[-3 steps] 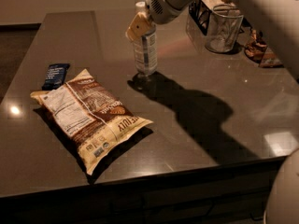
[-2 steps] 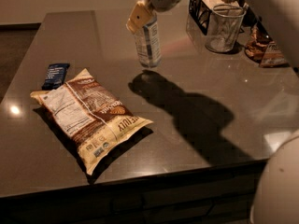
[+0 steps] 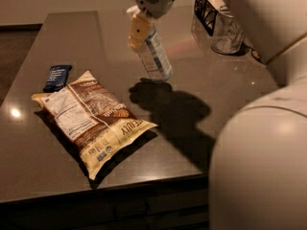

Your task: Knock blue plastic bottle over

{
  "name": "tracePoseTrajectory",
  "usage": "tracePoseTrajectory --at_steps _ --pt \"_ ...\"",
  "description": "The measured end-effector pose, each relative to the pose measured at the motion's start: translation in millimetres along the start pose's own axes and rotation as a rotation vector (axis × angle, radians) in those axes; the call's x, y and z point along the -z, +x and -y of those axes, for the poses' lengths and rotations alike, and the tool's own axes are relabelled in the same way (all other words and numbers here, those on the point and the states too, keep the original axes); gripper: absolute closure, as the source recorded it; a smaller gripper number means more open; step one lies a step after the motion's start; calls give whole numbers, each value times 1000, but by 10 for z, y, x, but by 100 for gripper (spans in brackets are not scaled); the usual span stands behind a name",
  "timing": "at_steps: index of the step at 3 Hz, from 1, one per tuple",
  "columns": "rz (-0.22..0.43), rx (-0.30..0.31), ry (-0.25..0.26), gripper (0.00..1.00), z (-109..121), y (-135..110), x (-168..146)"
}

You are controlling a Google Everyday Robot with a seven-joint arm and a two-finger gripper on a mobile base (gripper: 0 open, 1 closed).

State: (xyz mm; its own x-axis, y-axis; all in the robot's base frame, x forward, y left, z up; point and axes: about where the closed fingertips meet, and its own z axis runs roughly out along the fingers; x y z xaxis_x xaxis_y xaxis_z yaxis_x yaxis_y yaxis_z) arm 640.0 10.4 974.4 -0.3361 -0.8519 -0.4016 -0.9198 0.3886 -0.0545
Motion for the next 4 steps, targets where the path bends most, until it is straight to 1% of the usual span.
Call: tracePoseTrajectory --at_steps 1,2,3,4 --pt "-120 67 -29 85 -140 24 -176" --pt "-201 118 -25 62 -216 20 -327" --pt "-260 171 -31 39 -309 6 -503" --pt "-304 219 -48 17 -415 29 -659"
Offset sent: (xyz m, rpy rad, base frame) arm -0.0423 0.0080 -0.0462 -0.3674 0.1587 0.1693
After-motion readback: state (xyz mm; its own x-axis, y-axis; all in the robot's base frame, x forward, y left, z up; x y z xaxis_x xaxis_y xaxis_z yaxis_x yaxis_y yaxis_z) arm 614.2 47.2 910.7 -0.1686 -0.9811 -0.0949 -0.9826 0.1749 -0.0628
